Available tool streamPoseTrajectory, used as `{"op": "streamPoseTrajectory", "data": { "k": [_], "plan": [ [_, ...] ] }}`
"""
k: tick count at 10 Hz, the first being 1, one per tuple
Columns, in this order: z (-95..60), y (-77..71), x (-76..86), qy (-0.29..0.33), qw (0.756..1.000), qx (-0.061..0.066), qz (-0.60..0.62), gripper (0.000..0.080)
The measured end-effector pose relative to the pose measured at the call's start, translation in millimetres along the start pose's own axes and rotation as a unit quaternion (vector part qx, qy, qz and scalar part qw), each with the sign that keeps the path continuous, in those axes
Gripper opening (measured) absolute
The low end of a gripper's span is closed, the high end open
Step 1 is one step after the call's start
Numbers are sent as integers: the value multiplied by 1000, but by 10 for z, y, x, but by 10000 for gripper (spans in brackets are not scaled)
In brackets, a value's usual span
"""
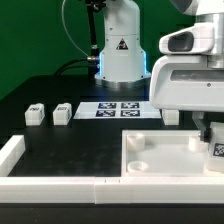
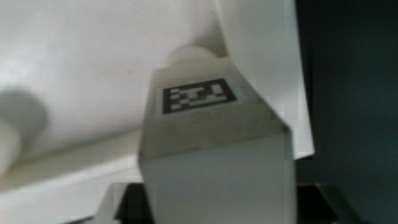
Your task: Assemble one leg
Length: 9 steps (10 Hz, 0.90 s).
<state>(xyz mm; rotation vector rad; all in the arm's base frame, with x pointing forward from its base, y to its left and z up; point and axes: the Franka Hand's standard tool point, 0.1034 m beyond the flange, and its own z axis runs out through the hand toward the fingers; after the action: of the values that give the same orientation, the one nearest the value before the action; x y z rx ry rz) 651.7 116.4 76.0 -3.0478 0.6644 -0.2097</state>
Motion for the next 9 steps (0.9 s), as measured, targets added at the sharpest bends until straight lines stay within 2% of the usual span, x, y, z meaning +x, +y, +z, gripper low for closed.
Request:
{"op": "streamPoseTrajectory", "data": {
  "k": [2, 3, 4, 6, 8, 9],
  "plan": [
    [18, 60, 36, -7, 991, -8, 137, 298],
    [26, 112, 42, -16, 969, -7, 246, 298],
    [27, 139, 22, -31, 942, -6, 335, 298],
    [23, 165, -21, -64, 862, -4, 504, 298],
    [20, 127, -76, -71, 785, -17, 616, 298],
    [26, 119, -89, -70, 757, -22, 649, 298]
  ]
}}
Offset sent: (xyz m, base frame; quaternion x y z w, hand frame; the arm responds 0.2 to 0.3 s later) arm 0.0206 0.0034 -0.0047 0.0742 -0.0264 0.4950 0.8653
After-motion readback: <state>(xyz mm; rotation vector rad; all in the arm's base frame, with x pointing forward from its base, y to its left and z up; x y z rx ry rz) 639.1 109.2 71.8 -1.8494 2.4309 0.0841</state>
